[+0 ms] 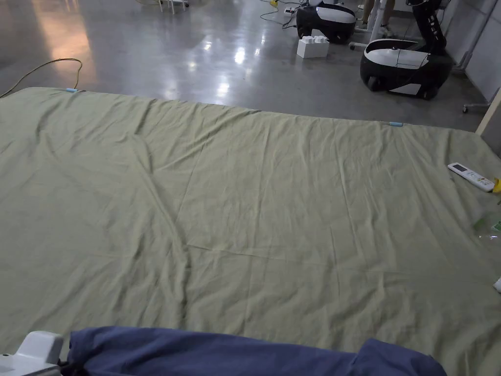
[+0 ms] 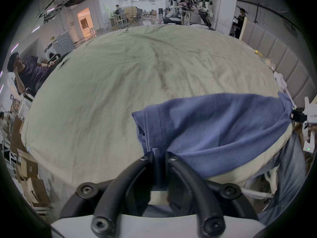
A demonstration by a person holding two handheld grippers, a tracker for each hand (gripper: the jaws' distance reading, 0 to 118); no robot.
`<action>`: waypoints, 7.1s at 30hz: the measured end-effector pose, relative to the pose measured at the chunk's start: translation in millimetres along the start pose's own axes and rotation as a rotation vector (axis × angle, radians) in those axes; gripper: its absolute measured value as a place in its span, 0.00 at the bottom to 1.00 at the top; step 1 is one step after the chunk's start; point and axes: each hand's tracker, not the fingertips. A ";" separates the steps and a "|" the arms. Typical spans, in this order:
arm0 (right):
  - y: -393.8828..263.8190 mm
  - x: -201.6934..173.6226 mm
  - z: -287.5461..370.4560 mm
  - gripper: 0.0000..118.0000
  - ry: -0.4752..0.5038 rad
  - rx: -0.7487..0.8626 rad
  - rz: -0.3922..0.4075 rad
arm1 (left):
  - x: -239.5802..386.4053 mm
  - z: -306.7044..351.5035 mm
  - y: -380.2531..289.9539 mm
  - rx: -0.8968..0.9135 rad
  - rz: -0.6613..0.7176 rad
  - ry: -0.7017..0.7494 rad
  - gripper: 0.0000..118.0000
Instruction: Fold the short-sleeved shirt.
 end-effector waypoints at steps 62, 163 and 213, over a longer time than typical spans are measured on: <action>166.4 -108.4 75.4 0.01 -0.036 0.852 -0.118 | -104.7 -22.9 21.5 0.004 0.447 -0.522 0.68; 136.2 -89.6 51.9 0.01 0.004 0.737 -0.158 | 139.3 -25.8 74.5 -0.228 0.396 -0.493 0.48; 133.5 -75.0 58.1 0.01 0.009 0.730 -0.184 | 32.8 7.6 63.3 -0.008 0.363 -0.546 0.63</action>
